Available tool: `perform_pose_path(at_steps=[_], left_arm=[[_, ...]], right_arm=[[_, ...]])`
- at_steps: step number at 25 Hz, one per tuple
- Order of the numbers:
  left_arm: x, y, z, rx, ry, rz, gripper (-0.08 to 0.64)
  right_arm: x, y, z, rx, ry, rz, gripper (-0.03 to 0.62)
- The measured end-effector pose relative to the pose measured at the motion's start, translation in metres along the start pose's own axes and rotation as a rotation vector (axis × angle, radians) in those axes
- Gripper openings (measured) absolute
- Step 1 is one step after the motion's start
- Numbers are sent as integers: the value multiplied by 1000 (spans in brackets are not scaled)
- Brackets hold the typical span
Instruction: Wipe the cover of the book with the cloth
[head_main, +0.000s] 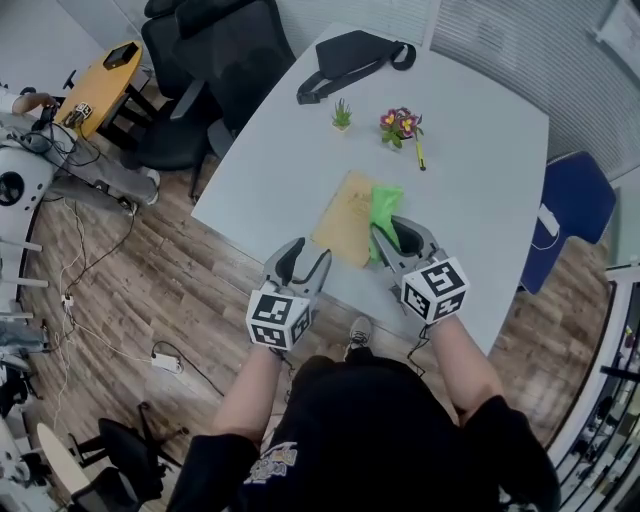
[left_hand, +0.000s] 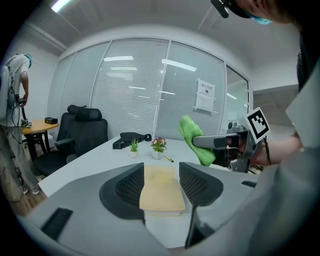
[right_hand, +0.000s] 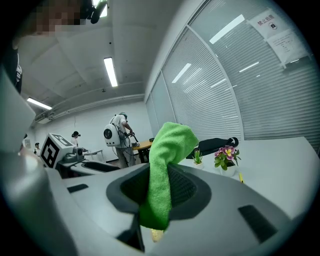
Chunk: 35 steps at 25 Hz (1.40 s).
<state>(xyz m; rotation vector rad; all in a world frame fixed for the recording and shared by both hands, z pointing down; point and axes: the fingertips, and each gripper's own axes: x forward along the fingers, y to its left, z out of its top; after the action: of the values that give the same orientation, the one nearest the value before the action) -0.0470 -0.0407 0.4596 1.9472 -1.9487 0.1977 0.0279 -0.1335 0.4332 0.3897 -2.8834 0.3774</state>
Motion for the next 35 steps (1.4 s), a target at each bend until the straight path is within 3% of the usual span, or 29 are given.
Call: perform_pose_path(at_steps=[8,16,27,35], left_arm=[[28,2,-3,26,52,-24,209],[66,19,-21,37,146,-103,209],[117,53,-67,11,325,-262,210],[141,63,-95,-14,425,-384,210]], right_arm=[[4,-15,6,-4,-1,-6,98],[13,-34,4,22,6,-63,98],[71,-53,-31,75,132,-154,98],[111,-53,-56,51,244,-176,98]])
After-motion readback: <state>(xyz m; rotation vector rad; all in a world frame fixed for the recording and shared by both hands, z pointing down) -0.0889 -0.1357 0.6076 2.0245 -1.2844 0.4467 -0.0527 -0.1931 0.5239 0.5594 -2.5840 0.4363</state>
